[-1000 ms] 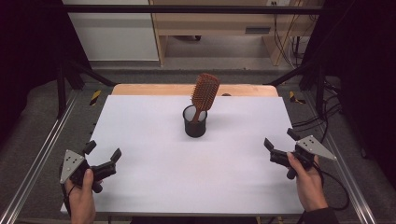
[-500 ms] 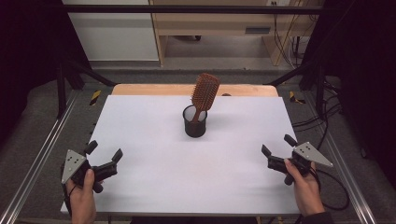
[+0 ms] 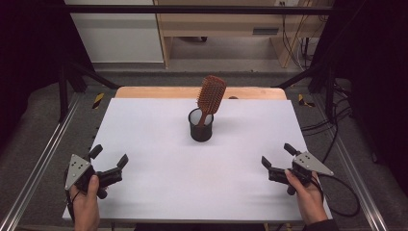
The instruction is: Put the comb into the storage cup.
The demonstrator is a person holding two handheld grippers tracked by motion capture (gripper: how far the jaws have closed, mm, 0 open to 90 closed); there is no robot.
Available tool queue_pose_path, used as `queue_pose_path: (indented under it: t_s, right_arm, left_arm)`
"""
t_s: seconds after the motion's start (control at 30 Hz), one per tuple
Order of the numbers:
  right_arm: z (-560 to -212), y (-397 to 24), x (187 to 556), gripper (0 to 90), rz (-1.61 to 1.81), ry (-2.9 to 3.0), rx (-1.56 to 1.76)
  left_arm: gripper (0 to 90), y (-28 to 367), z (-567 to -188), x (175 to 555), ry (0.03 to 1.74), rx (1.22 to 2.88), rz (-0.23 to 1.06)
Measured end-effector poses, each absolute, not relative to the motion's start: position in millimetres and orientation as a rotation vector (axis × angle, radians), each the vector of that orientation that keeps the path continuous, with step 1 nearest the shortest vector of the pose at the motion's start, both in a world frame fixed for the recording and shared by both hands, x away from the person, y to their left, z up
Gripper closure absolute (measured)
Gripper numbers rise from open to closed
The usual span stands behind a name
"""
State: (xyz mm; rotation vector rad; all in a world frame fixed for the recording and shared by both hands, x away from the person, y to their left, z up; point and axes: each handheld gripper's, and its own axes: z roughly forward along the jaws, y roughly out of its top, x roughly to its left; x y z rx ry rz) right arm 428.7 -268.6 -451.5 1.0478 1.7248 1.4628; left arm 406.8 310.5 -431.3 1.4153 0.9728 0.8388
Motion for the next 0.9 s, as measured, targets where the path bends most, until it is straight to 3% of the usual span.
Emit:
queue_pose_path:
  t_s: [0.9]
  right_arm:
    - [-458,-244,428,2.6,1.514,1.828,0.943]
  left_arm:
    - [1.2,295,-434,408,0.892,1.456,0.780]
